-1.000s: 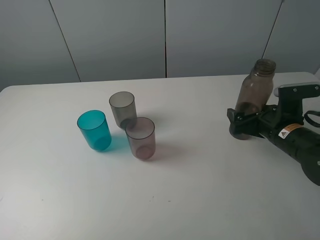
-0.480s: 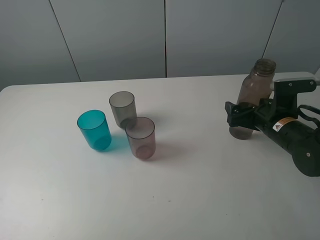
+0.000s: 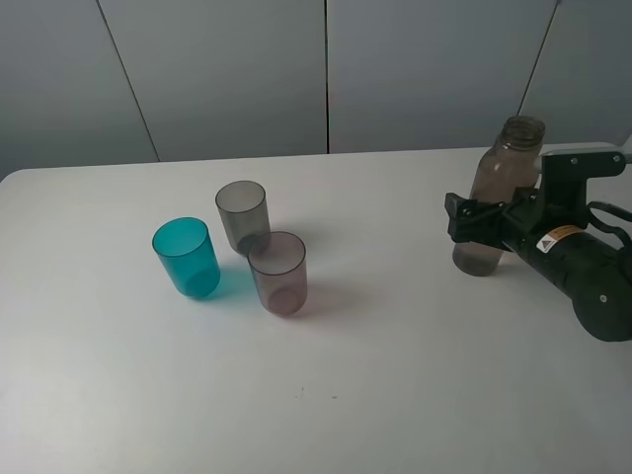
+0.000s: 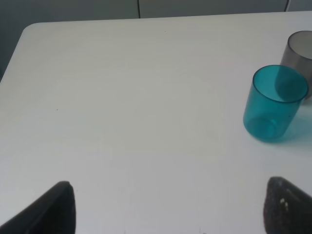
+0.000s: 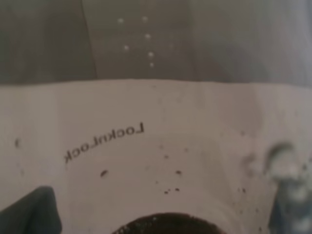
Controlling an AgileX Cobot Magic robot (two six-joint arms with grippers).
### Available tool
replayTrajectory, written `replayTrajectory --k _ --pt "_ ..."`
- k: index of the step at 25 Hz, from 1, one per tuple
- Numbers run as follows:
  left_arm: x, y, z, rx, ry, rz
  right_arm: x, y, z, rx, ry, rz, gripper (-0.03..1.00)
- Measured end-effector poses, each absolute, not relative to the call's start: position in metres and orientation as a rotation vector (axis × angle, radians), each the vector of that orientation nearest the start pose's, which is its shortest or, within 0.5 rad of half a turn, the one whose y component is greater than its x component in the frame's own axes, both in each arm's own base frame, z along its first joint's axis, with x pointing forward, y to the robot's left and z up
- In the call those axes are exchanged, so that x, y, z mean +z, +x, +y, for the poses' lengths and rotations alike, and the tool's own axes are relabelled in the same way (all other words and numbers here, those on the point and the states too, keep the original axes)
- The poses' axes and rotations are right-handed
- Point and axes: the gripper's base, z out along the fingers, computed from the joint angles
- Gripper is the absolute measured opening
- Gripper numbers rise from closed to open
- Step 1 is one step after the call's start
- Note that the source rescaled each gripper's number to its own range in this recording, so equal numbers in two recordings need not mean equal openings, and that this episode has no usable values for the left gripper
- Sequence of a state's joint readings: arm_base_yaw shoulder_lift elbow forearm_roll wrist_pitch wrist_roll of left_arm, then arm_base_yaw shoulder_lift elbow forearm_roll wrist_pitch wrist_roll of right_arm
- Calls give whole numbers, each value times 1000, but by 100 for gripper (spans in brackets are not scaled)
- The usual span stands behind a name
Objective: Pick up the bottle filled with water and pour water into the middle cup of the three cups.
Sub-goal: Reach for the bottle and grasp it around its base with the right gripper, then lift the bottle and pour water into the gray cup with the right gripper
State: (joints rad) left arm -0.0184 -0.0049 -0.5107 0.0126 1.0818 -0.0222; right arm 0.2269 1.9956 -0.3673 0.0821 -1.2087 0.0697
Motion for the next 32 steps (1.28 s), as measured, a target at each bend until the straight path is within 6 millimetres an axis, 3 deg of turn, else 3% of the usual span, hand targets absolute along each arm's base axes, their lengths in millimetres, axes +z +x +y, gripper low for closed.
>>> replayTrajectory --k 14,15,16,18,32 --pt "278 -8 1 -10 -5 2050 85 262 53 145 -64 1902 99" --pt "278 -8 1 -10 -5 2050 85 262 53 145 -64 1902 89" --pt "278 -8 1 -10 -5 2050 85 262 53 145 -64 1902 67" --pt "278 -8 1 -10 -5 2050 85 262 53 145 -64 1902 0" --pt "278 -8 1 -10 -5 2050 90 262 55 160 -82 1906 1"
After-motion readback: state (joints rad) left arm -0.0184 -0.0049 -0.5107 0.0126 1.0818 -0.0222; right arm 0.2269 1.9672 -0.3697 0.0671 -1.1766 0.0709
